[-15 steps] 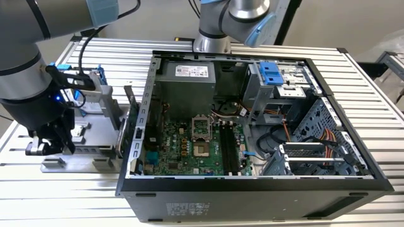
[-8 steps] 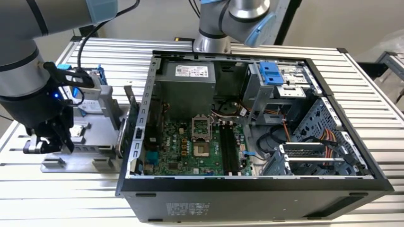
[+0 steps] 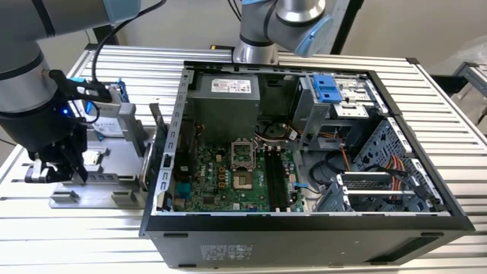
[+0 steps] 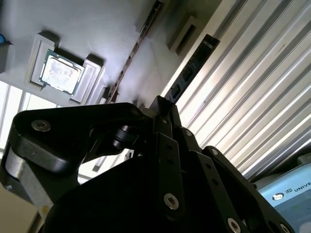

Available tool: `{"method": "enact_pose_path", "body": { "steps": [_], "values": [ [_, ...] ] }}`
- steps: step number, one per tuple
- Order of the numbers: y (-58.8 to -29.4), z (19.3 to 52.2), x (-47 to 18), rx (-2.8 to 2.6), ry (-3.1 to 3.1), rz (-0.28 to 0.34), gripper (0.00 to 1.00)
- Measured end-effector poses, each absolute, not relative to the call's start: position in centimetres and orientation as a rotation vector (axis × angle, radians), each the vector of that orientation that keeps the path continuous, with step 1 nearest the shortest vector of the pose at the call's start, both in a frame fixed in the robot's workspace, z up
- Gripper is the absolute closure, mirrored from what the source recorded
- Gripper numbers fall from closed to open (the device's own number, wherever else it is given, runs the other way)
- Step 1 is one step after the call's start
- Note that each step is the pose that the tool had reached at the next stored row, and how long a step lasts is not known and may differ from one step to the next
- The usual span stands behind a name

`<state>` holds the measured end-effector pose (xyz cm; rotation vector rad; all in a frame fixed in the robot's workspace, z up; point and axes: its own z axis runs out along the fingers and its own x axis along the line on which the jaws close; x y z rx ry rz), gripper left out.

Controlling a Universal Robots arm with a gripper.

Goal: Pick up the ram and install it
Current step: 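Pick up the ram and move it above insertion slot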

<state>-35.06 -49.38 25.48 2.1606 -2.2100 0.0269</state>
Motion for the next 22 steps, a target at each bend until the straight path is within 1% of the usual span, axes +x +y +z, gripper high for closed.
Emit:
{"method": "enact_pose_path", "body": {
  "steps": [22],
  "values": [
    [-49.4,27.5,-35.0,2.161,-2.210,0.027,1.00]
  ]
}}
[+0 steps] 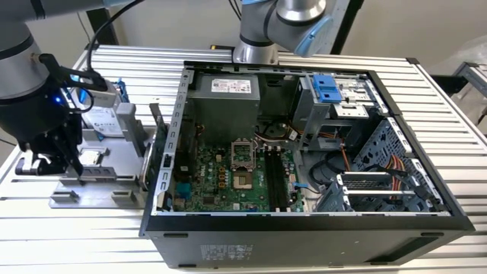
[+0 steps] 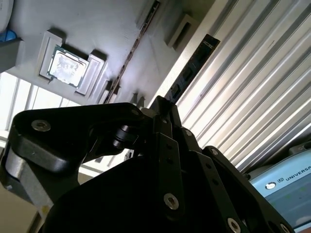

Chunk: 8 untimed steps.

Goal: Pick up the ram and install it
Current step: 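Pick up the ram and move it above insertion slot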

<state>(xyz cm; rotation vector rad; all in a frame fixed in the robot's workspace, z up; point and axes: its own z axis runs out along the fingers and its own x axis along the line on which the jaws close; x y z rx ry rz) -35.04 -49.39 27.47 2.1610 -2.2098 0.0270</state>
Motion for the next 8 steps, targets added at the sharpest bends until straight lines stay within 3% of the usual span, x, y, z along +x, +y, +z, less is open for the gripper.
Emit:
{"method": "enact_pose_path", "body": {
  "steps": [8],
  "values": [
    [-49.39,28.07,-35.05,2.161,-2.210,0.027,1.00]
  ]
}}
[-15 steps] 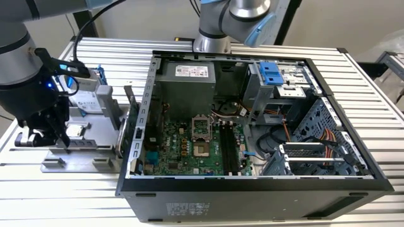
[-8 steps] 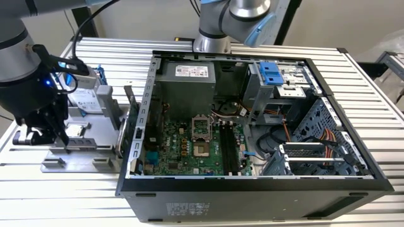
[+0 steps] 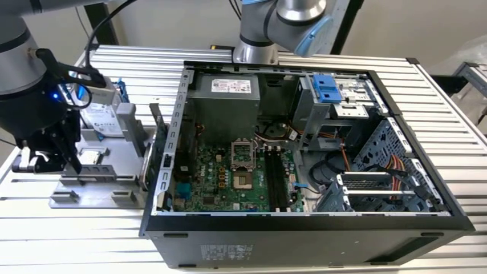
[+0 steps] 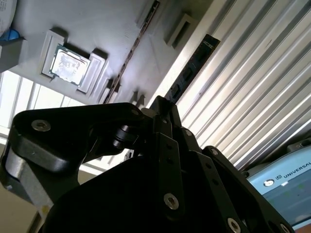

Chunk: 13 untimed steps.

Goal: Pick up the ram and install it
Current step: 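Pick up the ram and move it above insertion slot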

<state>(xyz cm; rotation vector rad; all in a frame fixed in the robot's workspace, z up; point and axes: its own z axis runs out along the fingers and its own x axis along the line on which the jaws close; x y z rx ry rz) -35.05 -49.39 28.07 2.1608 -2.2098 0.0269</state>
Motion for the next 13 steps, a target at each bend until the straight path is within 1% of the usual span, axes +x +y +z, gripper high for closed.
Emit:
{"method": "enact_pose_path", "body": {
  "steps": [13],
  "values": [
    [-49.39,28.90,-35.05,2.161,-2.210,0.027,1.00]
  ]
}}
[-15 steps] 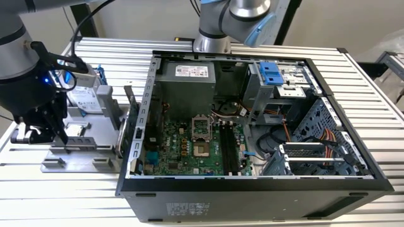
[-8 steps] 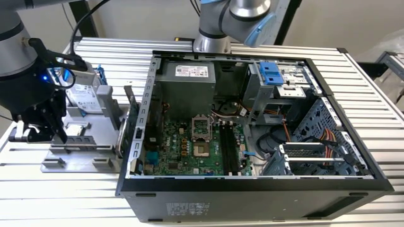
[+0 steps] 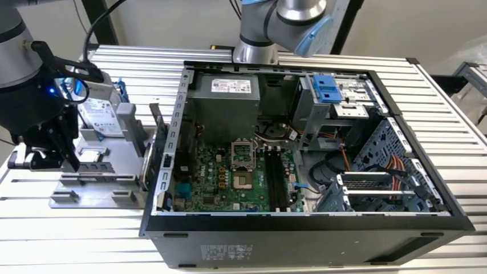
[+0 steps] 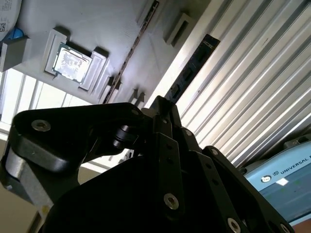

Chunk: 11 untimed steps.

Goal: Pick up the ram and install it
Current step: 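Pick up the ram and move it above insertion slot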

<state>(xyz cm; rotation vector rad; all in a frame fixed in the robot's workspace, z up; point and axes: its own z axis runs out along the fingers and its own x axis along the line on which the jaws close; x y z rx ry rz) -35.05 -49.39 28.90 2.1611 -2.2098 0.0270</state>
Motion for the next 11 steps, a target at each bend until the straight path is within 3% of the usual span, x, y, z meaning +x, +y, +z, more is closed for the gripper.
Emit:
{"method": "enact_pose_path", "body": {
  "steps": [11],
  "values": [
    [-49.39,29.90,-35.05,2.161,-2.210,0.027,1.00]
  ]
}}
